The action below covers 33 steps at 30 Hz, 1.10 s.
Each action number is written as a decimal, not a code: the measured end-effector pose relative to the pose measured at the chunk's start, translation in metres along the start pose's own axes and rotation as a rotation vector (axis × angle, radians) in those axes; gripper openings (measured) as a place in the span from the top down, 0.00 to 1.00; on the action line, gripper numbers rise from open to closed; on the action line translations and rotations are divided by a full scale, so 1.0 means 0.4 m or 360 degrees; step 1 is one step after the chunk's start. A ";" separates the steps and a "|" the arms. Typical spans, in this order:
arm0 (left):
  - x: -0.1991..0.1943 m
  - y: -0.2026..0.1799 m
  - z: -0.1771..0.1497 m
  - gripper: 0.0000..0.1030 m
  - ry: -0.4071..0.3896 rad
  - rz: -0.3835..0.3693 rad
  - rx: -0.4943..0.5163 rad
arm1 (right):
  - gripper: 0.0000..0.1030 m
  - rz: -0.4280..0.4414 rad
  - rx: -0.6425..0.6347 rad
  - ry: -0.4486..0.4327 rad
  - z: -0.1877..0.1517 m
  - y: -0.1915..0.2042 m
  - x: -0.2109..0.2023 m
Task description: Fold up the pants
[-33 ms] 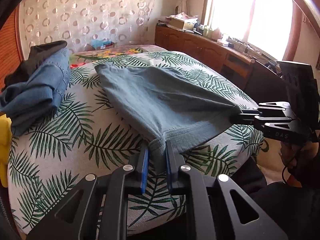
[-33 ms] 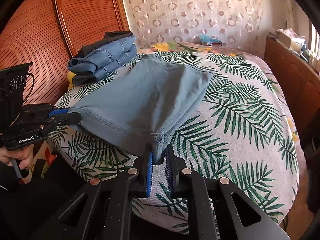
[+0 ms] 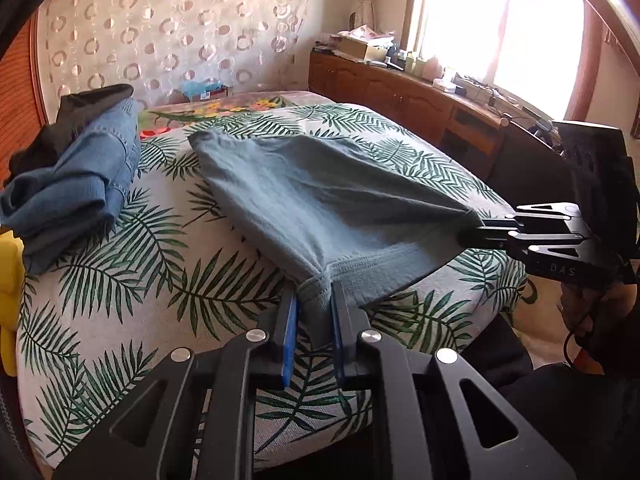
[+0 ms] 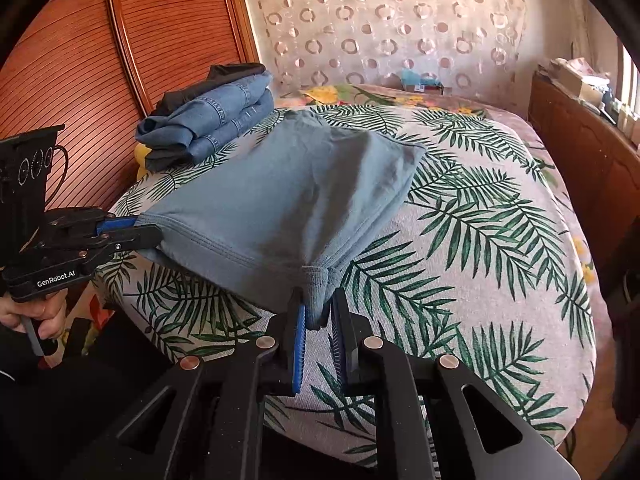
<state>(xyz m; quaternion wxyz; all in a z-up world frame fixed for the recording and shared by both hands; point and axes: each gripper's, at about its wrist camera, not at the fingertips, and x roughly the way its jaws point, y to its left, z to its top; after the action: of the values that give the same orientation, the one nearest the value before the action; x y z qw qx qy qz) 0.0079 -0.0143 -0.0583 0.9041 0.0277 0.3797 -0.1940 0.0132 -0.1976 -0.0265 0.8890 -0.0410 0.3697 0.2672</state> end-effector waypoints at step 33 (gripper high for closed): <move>0.040 0.045 0.155 0.85 -0.0119 0.0005 0.0014 | 0.89 -0.0045 -0.0039 -0.0172 0.105 -0.028 0.000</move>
<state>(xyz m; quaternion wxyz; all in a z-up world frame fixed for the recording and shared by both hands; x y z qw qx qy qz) 0.0667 -0.0150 -0.0274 0.9179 0.0251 0.3446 -0.1953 0.0455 -0.1958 0.0025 0.9108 -0.0425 0.3173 0.2608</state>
